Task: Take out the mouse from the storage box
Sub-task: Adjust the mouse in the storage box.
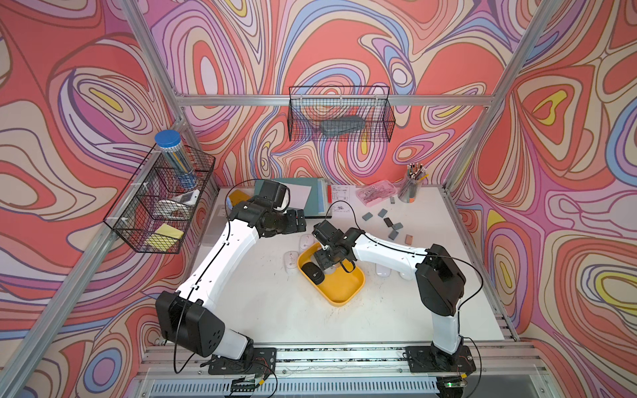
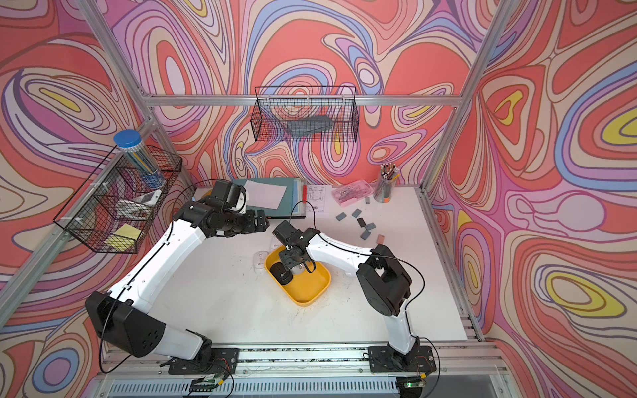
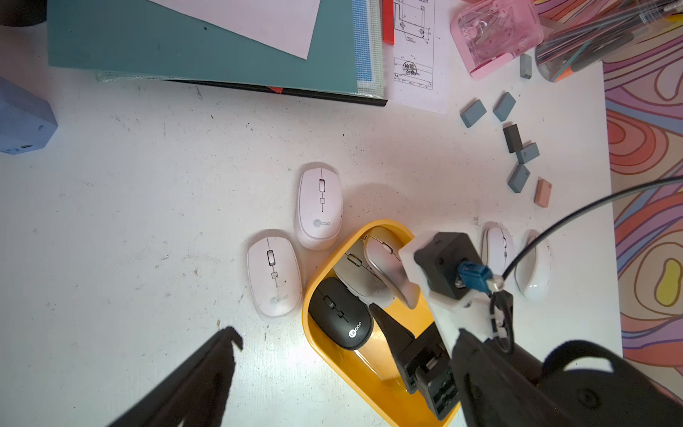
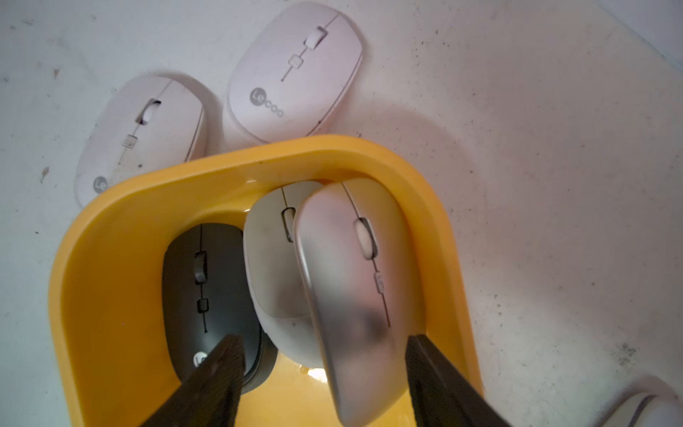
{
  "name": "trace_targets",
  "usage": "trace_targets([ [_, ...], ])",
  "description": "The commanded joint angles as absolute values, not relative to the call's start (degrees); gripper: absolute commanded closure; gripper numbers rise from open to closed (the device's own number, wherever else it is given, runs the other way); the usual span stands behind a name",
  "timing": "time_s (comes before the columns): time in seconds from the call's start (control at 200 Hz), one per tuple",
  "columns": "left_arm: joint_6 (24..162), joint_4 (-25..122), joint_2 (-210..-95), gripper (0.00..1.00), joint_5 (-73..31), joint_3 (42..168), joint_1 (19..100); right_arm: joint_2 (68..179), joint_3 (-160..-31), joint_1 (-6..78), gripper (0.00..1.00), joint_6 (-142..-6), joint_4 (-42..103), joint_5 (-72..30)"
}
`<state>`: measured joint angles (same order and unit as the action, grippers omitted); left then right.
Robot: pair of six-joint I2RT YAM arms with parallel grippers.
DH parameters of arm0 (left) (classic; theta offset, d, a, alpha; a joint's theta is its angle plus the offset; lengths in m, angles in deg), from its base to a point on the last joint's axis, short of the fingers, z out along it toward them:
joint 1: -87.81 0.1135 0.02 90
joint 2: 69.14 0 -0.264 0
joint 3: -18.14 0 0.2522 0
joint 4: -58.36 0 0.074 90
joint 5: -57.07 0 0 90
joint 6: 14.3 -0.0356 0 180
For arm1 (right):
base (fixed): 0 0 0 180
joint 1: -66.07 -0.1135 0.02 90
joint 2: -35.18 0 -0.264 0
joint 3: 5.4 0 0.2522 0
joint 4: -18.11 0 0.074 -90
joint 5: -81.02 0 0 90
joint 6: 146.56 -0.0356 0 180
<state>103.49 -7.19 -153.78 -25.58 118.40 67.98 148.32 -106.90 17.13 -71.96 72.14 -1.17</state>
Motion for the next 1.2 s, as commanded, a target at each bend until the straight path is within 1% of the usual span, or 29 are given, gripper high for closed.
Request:
trace_targets([
  [0.0, 102.5, -7.16, -152.98, 0.05, -25.6, 118.03, 68.3, 147.76, -106.44, 17.48, 0.29, -70.78, 71.57, 0.22],
  [0.275, 102.59, -7.08, -152.82, 0.05, -25.3, 117.95, 68.32, 151.5, -105.67, 17.13, 0.31, -71.25, 70.91, 2.53],
  [0.436, 102.59, -6.99, -152.63, 0.05, -25.43, 117.79, 68.35, 152.64, -105.29, 17.11, 0.34, -72.69, 70.25, 3.94],
  [0.601, 102.68, -6.94, -152.71, 0.05, -25.15, 117.86, 68.33, 153.31, -104.45, 17.13, 0.44, -73.32, 69.17, 2.59],
  [0.716, 102.61, -7.07, -152.66, 0.05, -25.46, 117.86, 68.36, 153.0, -103.93, 17.21, 0.49, -73.64, 68.6, 3.49],
  [0.841, 102.57, -7.06, -152.62, 0.05, -25.51, 117.86, 68.37, 152.13, -103.12, 17.74, 0.58, -73.83, 68.2, 4.25],
  [0.936, 102.59, -7.07, -152.64, 0.05, -25.66, 117.86, 68.3, 150.76, -102.54, 17.76, 0.62, -74.21, 68.03, 5.56],
  [1.087, 102.68, -7.05, -152.67, 0.05, -25.65, 117.86, 68.38, 148.07, -101.69, 17.76, 0.7, -74.81, 67.88, 8.76],
  [1.197, 102.63, -7.07, -152.62, 0.05, -25.87, 117.86, 68.32, 146.53, -100.77, 17.76, 0.73, -75.23, 67.62, 9.55],
])
